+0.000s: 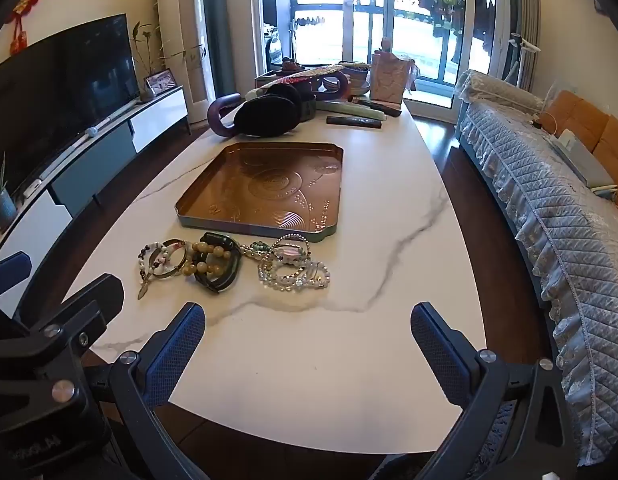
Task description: Organize jewelry
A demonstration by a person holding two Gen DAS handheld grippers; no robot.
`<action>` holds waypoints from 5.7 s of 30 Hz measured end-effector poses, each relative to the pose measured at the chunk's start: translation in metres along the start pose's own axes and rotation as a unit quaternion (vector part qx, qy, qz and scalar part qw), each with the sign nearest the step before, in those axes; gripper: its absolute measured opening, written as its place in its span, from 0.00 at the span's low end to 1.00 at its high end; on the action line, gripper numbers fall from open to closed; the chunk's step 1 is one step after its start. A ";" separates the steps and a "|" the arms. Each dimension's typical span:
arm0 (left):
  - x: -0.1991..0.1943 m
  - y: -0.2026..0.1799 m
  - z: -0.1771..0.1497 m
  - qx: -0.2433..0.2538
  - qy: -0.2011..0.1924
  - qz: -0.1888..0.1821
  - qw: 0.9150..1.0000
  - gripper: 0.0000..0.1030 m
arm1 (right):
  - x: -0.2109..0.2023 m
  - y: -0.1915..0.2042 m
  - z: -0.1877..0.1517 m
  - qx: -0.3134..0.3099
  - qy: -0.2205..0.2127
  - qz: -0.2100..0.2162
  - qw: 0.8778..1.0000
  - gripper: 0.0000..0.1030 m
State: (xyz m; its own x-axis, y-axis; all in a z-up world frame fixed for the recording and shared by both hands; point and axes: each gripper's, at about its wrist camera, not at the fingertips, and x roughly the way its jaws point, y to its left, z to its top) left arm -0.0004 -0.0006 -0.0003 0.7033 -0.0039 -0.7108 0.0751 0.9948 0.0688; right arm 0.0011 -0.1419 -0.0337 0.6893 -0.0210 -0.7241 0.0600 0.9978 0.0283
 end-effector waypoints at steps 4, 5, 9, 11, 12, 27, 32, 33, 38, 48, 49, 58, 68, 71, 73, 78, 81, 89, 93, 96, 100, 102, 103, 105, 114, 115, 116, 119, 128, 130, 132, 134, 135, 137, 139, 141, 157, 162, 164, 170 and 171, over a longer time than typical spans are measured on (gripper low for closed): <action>0.002 0.000 -0.002 -0.014 0.000 -0.018 1.000 0.99 | -0.001 0.007 -0.002 -0.004 -0.001 -0.005 1.000 1.00; 0.004 0.001 0.000 -0.016 0.008 -0.021 1.000 0.99 | -0.001 0.010 -0.002 -0.005 0.001 -0.006 1.000 1.00; 0.005 0.000 -0.004 -0.014 0.005 -0.008 1.000 1.00 | 0.000 0.007 0.002 0.006 0.012 0.006 1.000 1.00; 0.006 0.000 -0.006 -0.012 0.003 -0.002 1.000 1.00 | 0.000 -0.001 -0.003 0.005 0.005 0.008 1.000 1.00; 0.007 0.000 -0.007 -0.013 0.004 -0.004 1.000 1.00 | 0.004 -0.001 -0.002 0.006 0.008 0.007 1.000 1.00; 0.014 0.001 -0.012 0.003 0.003 -0.010 1.000 1.00 | 0.010 0.003 -0.010 -0.003 0.016 0.011 1.000 1.00; 0.014 0.002 -0.014 0.002 0.006 -0.011 1.000 0.99 | 0.011 0.003 -0.010 -0.005 0.019 0.010 1.000 1.00; 0.015 0.002 -0.014 0.002 0.006 -0.012 1.000 0.99 | 0.011 0.004 -0.011 -0.004 0.019 0.010 1.000 1.00; 0.016 0.003 -0.015 0.001 0.005 -0.012 1.000 0.99 | 0.011 0.003 -0.012 -0.004 0.015 0.009 1.000 1.00; 0.015 0.002 -0.015 0.004 0.004 -0.015 1.000 0.99 | 0.010 0.003 -0.012 -0.003 0.014 0.009 1.000 1.00; 0.015 0.002 -0.015 0.004 0.003 -0.014 1.000 0.99 | 0.010 0.003 -0.012 -0.003 0.013 0.007 1.000 1.00; 0.016 0.002 -0.015 0.004 0.003 -0.015 1.000 0.99 | 0.010 0.004 -0.013 -0.004 0.013 0.005 1.000 1.00; 0.016 0.000 -0.015 0.005 0.001 -0.011 1.000 0.99 | 0.011 0.004 -0.011 -0.006 0.012 0.005 1.000 1.00; 0.016 0.000 -0.015 0.004 0.001 -0.012 1.000 0.99 | 0.011 0.003 -0.012 -0.006 0.013 0.005 1.000 1.00; 0.016 -0.001 -0.014 0.005 0.001 -0.012 1.000 0.99 | 0.011 0.003 -0.012 -0.006 0.013 0.005 1.000 1.00; 0.015 -0.001 -0.015 0.005 0.001 -0.012 1.000 0.99 | 0.011 0.002 -0.013 -0.005 0.014 0.006 1.000 1.00; 0.015 0.000 -0.014 0.005 0.000 -0.012 1.000 0.99 | 0.010 0.002 -0.013 -0.005 0.014 0.006 1.000 1.00; 0.019 -0.003 -0.015 0.004 0.002 -0.013 1.000 0.98 | 0.012 0.001 -0.012 -0.003 0.013 0.009 1.000 1.00; 0.030 -0.003 -0.017 0.006 0.018 -0.022 1.000 0.98 | 0.018 0.002 -0.014 -0.006 0.018 0.009 1.000 1.00; 0.046 0.006 -0.022 -0.022 0.045 -0.053 0.997 0.98 | 0.025 0.005 -0.017 -0.016 0.013 0.010 1.000 1.00; 0.053 0.008 -0.027 -0.006 0.009 -0.017 1.000 0.98 | 0.038 0.007 -0.019 -0.036 0.005 0.012 0.999 0.99; 0.053 0.011 -0.027 0.003 -0.013 -0.012 1.000 0.98 | 0.047 0.001 -0.018 -0.032 0.006 0.015 0.999 0.99; 0.055 0.013 -0.026 0.002 -0.012 -0.007 1.000 0.98 | 0.050 -0.003 -0.017 -0.027 0.003 0.021 0.999 0.99; 0.064 0.018 -0.025 0.006 -0.009 -0.014 1.000 0.98 | 0.057 -0.006 -0.014 -0.033 0.004 0.022 0.999 0.98; 0.104 0.038 0.006 0.041 0.023 -0.109 0.993 0.96 | 0.075 -0.029 0.029 -0.063 -0.015 0.067 0.996 0.97; 0.105 0.037 0.011 0.059 0.016 -0.107 0.992 0.90 | 0.076 -0.030 0.036 -0.077 -0.017 0.068 0.995 0.97; 0.108 0.034 0.016 0.082 0.011 -0.102 0.991 0.87 | 0.076 -0.029 0.042 -0.100 -0.021 0.068 0.993 0.97; 0.123 0.031 0.024 0.121 0.020 -0.114 0.986 0.66 | 0.079 -0.024 0.054 -0.138 -0.027 0.066 0.988 0.97; 0.163 0.019 0.024 0.108 0.073 -0.183 0.974 0.43 | 0.140 -0.029 0.051 -0.087 0.048 0.180 0.979 0.50; 0.163 0.018 0.026 0.103 0.068 -0.191 0.974 0.41 | 0.147 -0.028 0.043 -0.085 0.060 0.192 0.976 0.46; 0.163 0.013 0.026 0.116 0.064 -0.188 0.973 0.38 | 0.152 -0.025 0.039 -0.090 0.068 0.202 0.973 0.39; 0.168 0.007 0.024 0.134 0.066 -0.174 0.973 0.35 | 0.153 -0.023 0.039 -0.100 0.059 0.193 0.974 0.39; 0.173 0.005 0.024 0.140 0.069 -0.169 0.973 0.34 | 0.154 -0.022 0.038 -0.104 0.056 0.186 0.975 0.39; 0.176 0.004 0.024 0.145 0.068 -0.164 0.973 0.32 | 0.158 -0.024 0.040 -0.103 0.048 0.166 0.980 0.39; 0.179 0.006 0.025 0.141 0.069 -0.167 0.973 0.29 | 0.164 -0.026 0.043 -0.100 0.051 0.169 0.979 0.39; 0.180 0.008 0.024 0.143 0.071 -0.167 0.973 0.29 | 0.170 -0.027 0.046 -0.101 0.057 0.178 0.977 0.39; 0.185 0.011 0.024 0.130 0.077 -0.160 0.976 0.21 | 0.171 -0.025 0.048 -0.102 0.057 0.196 0.974 0.04; 0.175 0.011 0.019 0.126 0.075 -0.160 0.976 0.08 | 0.156 -0.029 0.053 -0.091 0.036 0.203 0.974 0.04; 0.168 0.009 0.017 0.127 0.072 -0.171 0.974 0.04 | 0.151 -0.029 0.055 -0.090 0.029 0.202 0.975 0.04; 0.145 -0.003 0.013 0.153 0.042 -0.178 0.971 0.01 | 0.134 -0.028 0.057 -0.082 0.005 0.205 0.975 0.04; 0.142 -0.004 0.013 0.154 0.039 -0.180 0.971 0.01 | 0.131 -0.028 0.056 -0.083 0.000 0.204 0.975 0.04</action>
State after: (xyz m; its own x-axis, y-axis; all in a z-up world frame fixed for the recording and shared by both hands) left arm 0.1084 -0.0066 -0.0924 0.5381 -0.3259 -0.7773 0.5221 0.8529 0.0039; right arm 0.1304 -0.1758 -0.0904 0.6306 0.3807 -0.6763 -0.3379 0.9192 0.2024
